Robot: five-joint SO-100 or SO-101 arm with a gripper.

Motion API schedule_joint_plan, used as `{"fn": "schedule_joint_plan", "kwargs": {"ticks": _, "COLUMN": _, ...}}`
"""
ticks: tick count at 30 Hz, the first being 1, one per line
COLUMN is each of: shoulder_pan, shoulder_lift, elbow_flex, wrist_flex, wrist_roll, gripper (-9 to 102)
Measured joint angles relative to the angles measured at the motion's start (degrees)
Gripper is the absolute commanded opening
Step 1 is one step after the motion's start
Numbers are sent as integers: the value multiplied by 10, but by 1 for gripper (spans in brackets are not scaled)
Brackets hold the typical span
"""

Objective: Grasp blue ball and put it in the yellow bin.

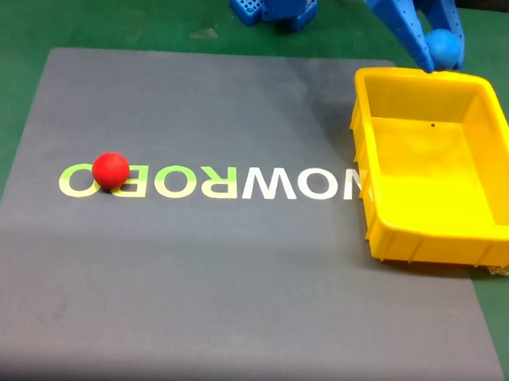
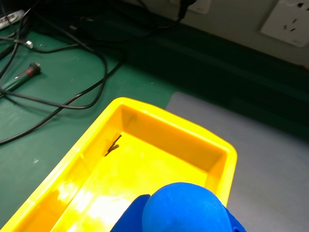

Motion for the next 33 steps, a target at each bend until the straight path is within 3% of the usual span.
{"fn": "schedule_joint_plan", "kwargs": {"ticks": 11, "shoulder_pan": -12, "shoulder_lift": 0, "elbow_flex": 5, "wrist_flex": 0, "wrist_roll": 0, "gripper": 1}}
{"fn": "schedule_joint_plan", "kwargs": {"ticks": 16, "shoulder_pan": -15, "shoulder_lift": 0, "elbow_flex": 5, "wrist_flex": 0, "wrist_roll": 3, "gripper": 32}}
{"fn": "schedule_joint_plan", "kwargs": {"ticks": 18, "shoulder_pan": -15, "shoulder_lift": 0, "elbow_flex": 5, "wrist_flex": 0, "wrist_roll": 7, "gripper": 37}}
{"fn": "schedule_joint_plan", "kwargs": {"ticks": 33, "shoulder_pan": -15, "shoulder_lift": 18, "elbow_flex": 13, "wrist_flex": 0, "wrist_roll": 18, "gripper": 37}}
